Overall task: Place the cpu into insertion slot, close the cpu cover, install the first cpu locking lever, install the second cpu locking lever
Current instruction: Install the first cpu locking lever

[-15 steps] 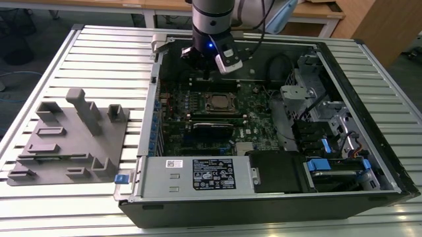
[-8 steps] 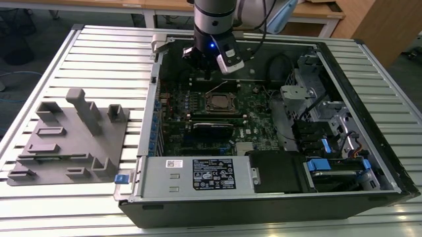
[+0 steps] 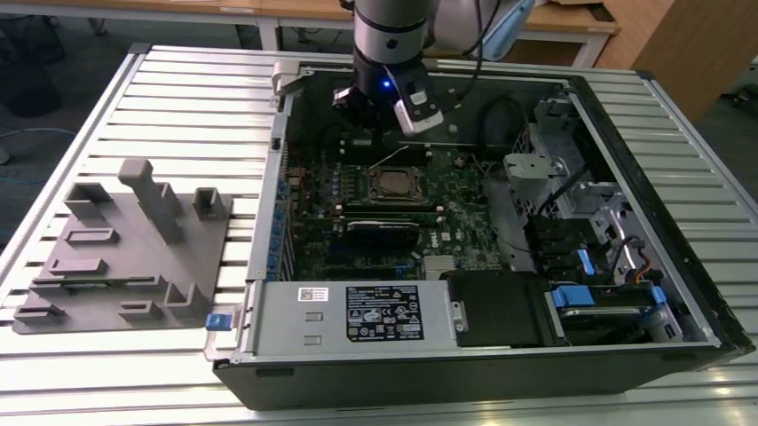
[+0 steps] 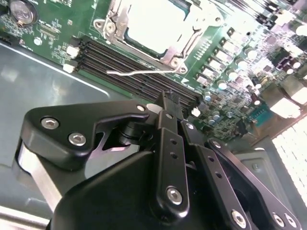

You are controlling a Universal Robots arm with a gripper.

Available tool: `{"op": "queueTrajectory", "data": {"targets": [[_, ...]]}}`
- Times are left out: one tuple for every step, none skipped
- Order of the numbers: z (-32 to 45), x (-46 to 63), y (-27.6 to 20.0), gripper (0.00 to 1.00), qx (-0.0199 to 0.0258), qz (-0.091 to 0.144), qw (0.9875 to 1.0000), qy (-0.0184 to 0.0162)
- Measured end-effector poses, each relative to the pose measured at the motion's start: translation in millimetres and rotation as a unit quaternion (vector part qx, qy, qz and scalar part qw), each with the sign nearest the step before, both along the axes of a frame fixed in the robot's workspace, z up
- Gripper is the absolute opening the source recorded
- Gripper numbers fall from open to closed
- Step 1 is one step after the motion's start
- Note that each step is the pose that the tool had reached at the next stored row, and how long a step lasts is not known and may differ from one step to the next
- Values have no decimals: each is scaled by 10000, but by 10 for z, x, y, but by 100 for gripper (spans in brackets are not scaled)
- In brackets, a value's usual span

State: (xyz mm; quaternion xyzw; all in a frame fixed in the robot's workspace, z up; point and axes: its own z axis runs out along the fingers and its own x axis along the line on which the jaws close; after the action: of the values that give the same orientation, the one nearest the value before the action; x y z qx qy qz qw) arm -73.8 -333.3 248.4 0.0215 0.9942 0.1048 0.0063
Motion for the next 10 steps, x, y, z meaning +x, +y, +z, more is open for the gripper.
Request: {"op": "queueTrajectory", "data": {"targets": [[-6, 16, 0, 11, 0, -2, 10000, 0], [-13, 34, 0, 11, 0, -3, 10000, 0], [-25, 73, 0, 11, 1, -3, 10000, -1], [-30, 89, 0, 11, 2, -3, 10000, -1], [-34, 98, 0, 11, 2, -3, 10000, 0], [-36, 100, 0, 11, 2, -4, 10000, 0], [-36, 100, 0, 11, 2, -4, 10000, 0], [-50, 101, 0, 11, 2, -4, 10000, 0], [-64, 102, 0, 11, 2, -4, 10000, 0], [-64, 102, 0, 11, 2, -4, 10000, 0]]}}
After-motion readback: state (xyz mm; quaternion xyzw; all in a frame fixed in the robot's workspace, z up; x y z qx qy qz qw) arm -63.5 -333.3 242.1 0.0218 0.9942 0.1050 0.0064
